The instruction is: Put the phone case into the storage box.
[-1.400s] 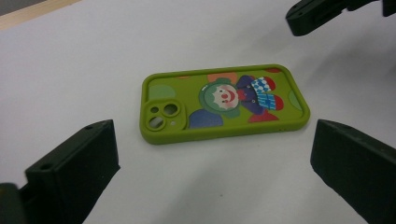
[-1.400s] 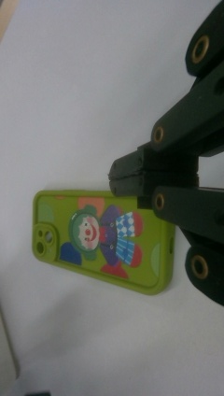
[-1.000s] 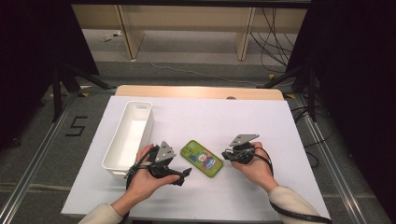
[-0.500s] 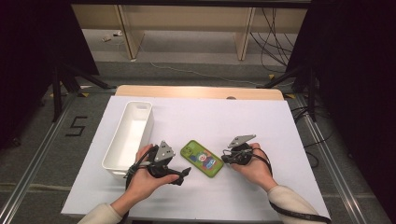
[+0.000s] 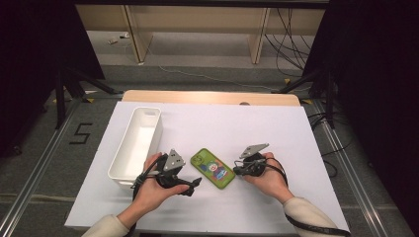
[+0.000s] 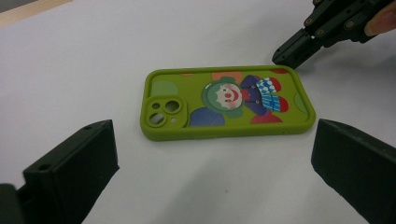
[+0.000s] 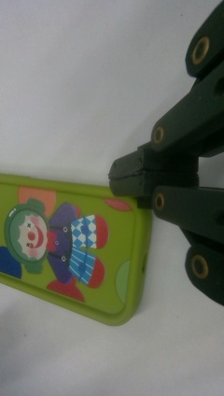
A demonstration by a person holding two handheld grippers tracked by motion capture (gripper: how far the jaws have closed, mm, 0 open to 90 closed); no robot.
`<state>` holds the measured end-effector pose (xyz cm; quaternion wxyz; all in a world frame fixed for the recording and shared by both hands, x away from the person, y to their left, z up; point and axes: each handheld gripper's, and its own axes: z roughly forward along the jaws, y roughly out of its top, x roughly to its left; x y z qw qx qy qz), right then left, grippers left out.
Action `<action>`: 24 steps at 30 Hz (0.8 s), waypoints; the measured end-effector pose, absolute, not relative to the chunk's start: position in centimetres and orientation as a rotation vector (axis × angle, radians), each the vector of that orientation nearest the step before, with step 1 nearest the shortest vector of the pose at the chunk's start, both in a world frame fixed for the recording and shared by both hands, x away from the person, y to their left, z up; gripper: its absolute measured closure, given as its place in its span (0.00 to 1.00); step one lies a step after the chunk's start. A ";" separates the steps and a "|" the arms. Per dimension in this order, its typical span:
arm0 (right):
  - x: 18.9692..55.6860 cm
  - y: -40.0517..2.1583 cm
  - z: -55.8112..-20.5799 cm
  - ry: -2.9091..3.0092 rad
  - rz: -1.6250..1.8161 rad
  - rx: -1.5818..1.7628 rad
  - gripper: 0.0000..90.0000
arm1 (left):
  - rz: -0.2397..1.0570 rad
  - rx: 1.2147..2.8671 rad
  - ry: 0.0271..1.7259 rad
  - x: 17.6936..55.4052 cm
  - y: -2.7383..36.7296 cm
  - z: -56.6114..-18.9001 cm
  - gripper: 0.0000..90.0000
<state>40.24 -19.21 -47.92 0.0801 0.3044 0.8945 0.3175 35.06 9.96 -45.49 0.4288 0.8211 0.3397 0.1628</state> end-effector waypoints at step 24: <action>38.3 -17.3 -47.7 2.774 0.930 0.808 1.00 | 0.400 2.047 0.866 35.2 10.1 -45.6 0.01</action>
